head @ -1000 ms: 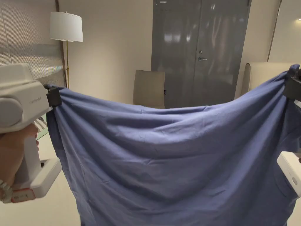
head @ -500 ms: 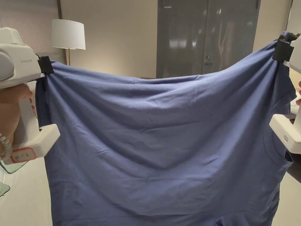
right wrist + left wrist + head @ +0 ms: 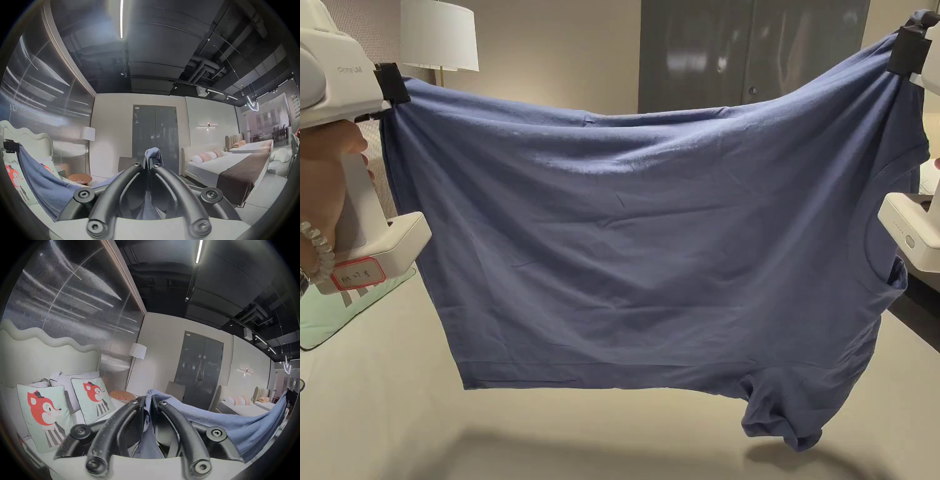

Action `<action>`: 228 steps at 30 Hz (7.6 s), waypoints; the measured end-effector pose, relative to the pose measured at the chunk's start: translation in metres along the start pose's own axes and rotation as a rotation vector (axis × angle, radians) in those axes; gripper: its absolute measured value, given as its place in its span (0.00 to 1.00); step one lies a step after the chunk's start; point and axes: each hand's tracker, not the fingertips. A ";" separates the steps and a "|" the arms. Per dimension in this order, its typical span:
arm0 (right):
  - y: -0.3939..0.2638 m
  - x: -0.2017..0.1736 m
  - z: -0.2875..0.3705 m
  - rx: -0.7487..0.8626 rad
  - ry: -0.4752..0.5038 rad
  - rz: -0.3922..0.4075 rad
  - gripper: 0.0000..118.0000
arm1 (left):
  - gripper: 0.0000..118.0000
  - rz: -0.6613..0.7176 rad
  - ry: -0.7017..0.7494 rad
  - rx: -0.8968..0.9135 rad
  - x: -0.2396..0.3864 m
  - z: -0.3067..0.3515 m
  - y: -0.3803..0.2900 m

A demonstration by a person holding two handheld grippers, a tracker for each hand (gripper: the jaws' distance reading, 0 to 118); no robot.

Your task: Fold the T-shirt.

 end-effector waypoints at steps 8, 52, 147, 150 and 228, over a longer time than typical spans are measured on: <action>-0.035 0.001 0.005 -0.067 0.018 0.027 0.03 | 0.05 -0.006 0.012 -0.062 -0.007 0.014 -0.032; -0.259 0.070 0.441 -0.893 0.028 -0.020 0.03 | 0.05 -0.082 0.078 -0.809 -0.154 0.369 -0.304; -0.305 0.080 0.486 -0.910 0.103 -0.011 0.02 | 0.06 -0.095 0.056 -0.838 -0.160 0.398 -0.329; -0.283 0.085 0.475 -0.837 0.066 -0.060 0.02 | 0.06 -0.061 0.039 -0.805 -0.156 0.382 -0.313; -0.315 0.068 0.371 -0.806 -0.035 0.047 0.33 | 0.08 -0.123 0.012 -1.056 -0.165 0.232 -0.375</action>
